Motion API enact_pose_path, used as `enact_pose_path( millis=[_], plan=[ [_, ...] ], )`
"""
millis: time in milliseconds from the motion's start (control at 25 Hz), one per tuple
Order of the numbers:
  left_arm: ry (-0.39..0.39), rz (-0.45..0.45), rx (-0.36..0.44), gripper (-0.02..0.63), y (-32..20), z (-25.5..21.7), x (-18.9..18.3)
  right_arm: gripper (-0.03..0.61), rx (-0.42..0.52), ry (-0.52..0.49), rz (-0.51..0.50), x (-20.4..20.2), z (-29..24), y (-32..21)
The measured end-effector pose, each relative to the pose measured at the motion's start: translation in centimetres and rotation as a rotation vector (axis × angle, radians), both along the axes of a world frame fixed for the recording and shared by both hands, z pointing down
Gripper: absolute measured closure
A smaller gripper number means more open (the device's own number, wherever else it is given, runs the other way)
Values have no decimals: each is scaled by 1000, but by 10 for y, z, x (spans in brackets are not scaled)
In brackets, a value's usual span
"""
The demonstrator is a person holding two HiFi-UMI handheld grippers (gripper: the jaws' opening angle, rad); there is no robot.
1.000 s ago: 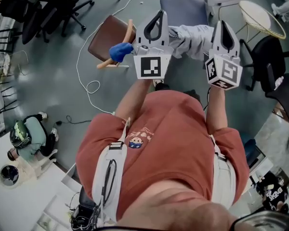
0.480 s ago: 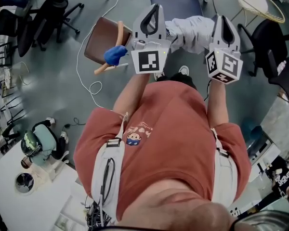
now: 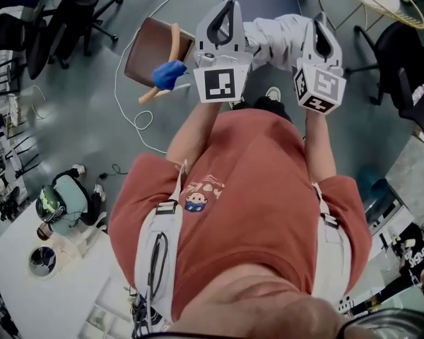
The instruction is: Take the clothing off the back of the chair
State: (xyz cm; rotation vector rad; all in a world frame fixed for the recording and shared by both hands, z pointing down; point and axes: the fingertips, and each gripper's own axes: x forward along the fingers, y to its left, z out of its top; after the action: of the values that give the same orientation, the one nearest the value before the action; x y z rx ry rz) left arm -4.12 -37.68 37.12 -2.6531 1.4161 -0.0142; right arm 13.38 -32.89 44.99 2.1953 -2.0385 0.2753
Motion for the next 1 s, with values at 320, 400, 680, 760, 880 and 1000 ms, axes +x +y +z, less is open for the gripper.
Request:
enact_pose_path(
  millis=[320,400,680,760,880,1000],
  plan=[
    [-8,2,-42,601,4,23,-1,350,-202,-37,-56,-28,84,7],
    [-14,3,-52,600,5,28,-1,281,-270,-64,-63,-33,107,10],
    [-21,2,-79,600,8,42,-4,172,-412,-61,-3,-33,156,16],
    [-17,1,-85,600,9,43,-6,160,-444,-47,4,-34,164,18],
    [-20,4,-91,600,11,44,-9,147,-500,-36,-3,-38,177,19],
    [-27,6,-94,601,11,45,-9,146,-551,-30,-16,-40,187,18]
  ],
)
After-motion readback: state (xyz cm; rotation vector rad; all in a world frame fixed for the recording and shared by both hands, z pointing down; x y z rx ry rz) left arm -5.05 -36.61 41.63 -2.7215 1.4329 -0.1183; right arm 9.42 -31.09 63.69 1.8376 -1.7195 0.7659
